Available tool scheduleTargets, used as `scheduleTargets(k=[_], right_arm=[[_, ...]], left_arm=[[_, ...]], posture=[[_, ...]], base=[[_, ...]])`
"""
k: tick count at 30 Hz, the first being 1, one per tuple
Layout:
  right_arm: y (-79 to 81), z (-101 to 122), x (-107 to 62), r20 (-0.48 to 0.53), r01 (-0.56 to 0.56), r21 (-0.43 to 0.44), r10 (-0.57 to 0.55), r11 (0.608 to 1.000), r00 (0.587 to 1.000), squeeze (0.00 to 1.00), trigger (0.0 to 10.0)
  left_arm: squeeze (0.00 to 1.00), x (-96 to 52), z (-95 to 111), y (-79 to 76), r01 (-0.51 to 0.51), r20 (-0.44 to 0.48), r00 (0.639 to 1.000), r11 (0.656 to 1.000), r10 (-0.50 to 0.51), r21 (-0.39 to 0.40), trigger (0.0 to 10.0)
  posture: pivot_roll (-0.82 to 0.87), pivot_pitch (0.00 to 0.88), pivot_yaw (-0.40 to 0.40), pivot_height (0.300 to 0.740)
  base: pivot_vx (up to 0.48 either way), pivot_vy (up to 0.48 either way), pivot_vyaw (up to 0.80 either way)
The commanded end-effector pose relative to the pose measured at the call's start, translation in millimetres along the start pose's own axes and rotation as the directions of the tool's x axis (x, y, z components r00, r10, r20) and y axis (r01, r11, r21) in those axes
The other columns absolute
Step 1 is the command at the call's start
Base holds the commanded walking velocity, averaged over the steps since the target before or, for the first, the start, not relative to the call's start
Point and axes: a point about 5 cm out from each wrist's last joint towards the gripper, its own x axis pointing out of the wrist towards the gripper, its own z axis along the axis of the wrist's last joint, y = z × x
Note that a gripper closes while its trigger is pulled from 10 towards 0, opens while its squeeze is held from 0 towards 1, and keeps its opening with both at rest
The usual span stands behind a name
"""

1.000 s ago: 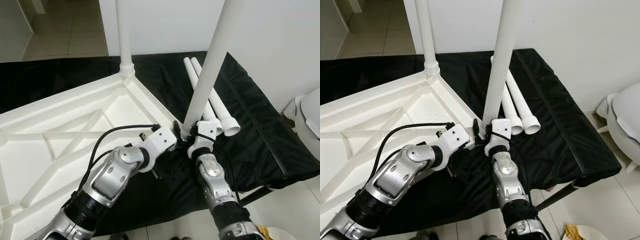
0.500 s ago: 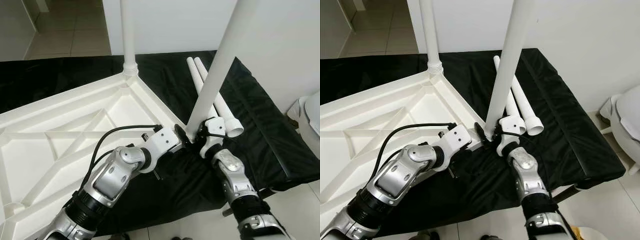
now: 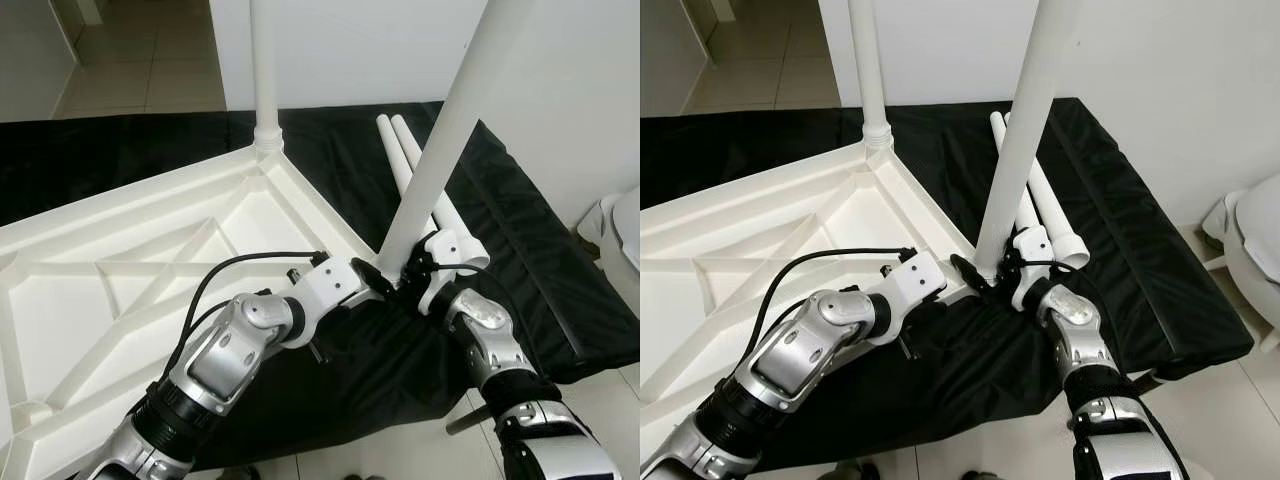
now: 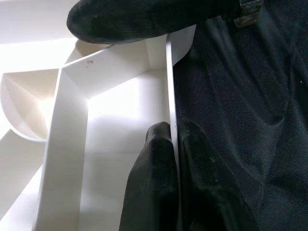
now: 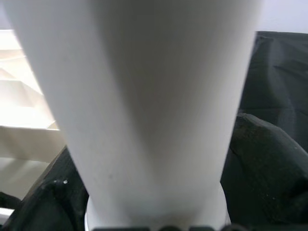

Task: Building children table

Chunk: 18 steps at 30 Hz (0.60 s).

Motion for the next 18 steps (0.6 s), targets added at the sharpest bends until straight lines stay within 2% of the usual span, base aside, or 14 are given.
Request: scheduleTargets(k=[1, 2, 11, 15, 18], right_arm=[[-6.0, -20.1, -18.2, -0.1, 0.031, 0.028, -0.028, 0.999, 0.995, 0.0, 8.4], [-7.6, -23.0, -20.9, -0.11, 0.027, 0.034, -0.023, 0.999, 0.994, 0.0, 0.0], [-3.6, -28.8, -24.7, -0.116, 0.019, 0.052, -0.013, 0.998, 0.993, 0.0, 0.0], [2.2, -33.9, -25.2, -0.113, 0.036, 0.085, -0.027, 0.996, 0.993, 0.0, 0.0], [6.1, -38.1, -22.4, -0.112, 0.14, 0.126, -0.126, 0.982, 0.986, 0.0, 0.0]], left_arm=[[0.0, -4.9, 16.2, 4.7, -0.028, 0.075, 0.997, 0.998, 0.024, 0.05, 10.0], [0.0, -4.7, 16.3, 3.7, -0.025, 0.075, 0.997, 0.998, 0.021, 0.052, 10.0], [0.0, -3.2, 16.8, 2.0, -0.017, 0.077, 0.997, 0.998, 0.012, 0.058, 10.0], [0.0, -1.8, 17.3, 0.7, -0.013, 0.078, 0.997, 0.998, 0.008, 0.061, 10.0], [0.0, -1.0, 17.8, -0.8, -0.009, 0.081, 0.997, 0.998, 0.004, 0.061, 10.0]], posture=[[0.0, 0.099, -0.002, 0.74], [0.0, 0.098, -0.003, 0.74], [-0.01, 0.089, -0.007, 0.74], [-0.01, 0.082, -0.013, 0.74], [-0.02, 0.081, -0.02, 0.74]], base=[[0.0, 0.0, 0.0], [0.0, 0.0, 0.0], [0.0, 0.0, 0.0], [0.0, 0.0, 0.0], [0.0, 0.0, 0.0]])
